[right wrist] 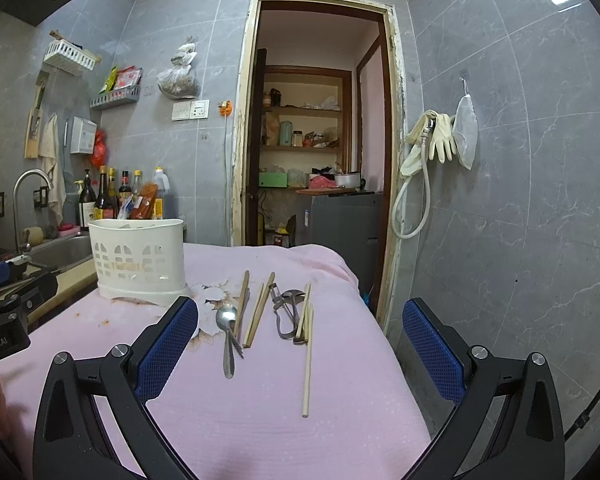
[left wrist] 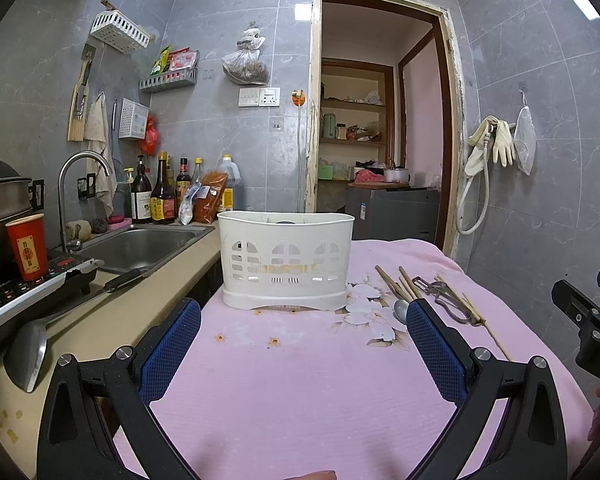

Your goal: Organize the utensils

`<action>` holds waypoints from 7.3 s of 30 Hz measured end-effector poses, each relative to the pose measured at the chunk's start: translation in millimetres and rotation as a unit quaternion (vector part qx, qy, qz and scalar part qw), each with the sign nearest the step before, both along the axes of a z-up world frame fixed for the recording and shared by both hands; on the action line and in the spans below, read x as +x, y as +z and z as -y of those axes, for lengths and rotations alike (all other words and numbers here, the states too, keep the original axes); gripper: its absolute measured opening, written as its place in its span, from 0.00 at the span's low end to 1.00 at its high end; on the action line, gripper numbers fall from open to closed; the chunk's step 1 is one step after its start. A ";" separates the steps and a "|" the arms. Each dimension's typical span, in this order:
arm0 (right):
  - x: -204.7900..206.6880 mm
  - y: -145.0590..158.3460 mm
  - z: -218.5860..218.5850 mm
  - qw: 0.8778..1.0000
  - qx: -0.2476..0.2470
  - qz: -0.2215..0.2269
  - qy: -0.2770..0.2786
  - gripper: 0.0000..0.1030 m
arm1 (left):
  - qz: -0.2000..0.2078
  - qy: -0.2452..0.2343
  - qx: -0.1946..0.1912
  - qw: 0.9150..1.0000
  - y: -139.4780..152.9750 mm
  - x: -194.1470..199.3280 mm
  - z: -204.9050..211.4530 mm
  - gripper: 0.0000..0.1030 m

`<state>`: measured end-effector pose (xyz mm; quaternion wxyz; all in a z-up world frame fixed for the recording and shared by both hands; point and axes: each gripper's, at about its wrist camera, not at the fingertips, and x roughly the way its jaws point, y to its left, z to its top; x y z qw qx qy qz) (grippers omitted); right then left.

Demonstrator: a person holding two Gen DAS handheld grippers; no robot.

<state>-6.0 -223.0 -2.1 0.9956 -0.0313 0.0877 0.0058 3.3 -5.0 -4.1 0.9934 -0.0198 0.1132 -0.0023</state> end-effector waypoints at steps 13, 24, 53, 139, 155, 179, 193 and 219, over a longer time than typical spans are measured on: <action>0.5 -0.1 -0.6 1.000 0.000 -0.002 0.001 1.00 | -0.001 0.000 0.000 1.000 -0.2 0.3 0.1 0.98; 0.2 -4.0 -2.5 1.000 0.000 -0.004 0.001 1.00 | -0.001 0.000 0.000 1.000 -0.2 0.5 -0.1 0.98; 3.6 -8.0 -3.1 1.000 0.003 -0.009 0.003 1.00 | -0.002 0.000 -0.001 1.000 0.0 1.0 -0.2 0.98; 273.2 -47.9 69.6 0.904 0.024 -0.417 0.091 0.05 | -0.364 -0.246 -0.074 0.895 -62.2 260.3 59.5 0.05; 189.1 -8.0 71.8 0.960 0.096 -0.223 0.139 0.03 | -0.232 -0.201 -0.062 0.950 -18.1 205.0 56.7 0.00; 183.0 50.7 -11.0 0.956 0.127 -0.056 0.258 0.02 | -0.016 -0.055 -0.071 0.996 66.9 132.0 -39.8 0.00; 208.3 -22.9 28.7 0.937 0.083 -0.269 0.206 0.23 | -0.102 -0.120 -0.071 0.985 20.2 134.4 -1.3 0.00; 349.5 -60.8 -32.3 0.894 0.072 -0.411 0.166 0.20 | -0.173 -0.096 -0.090 0.976 -10.8 158.8 -17.4 0.00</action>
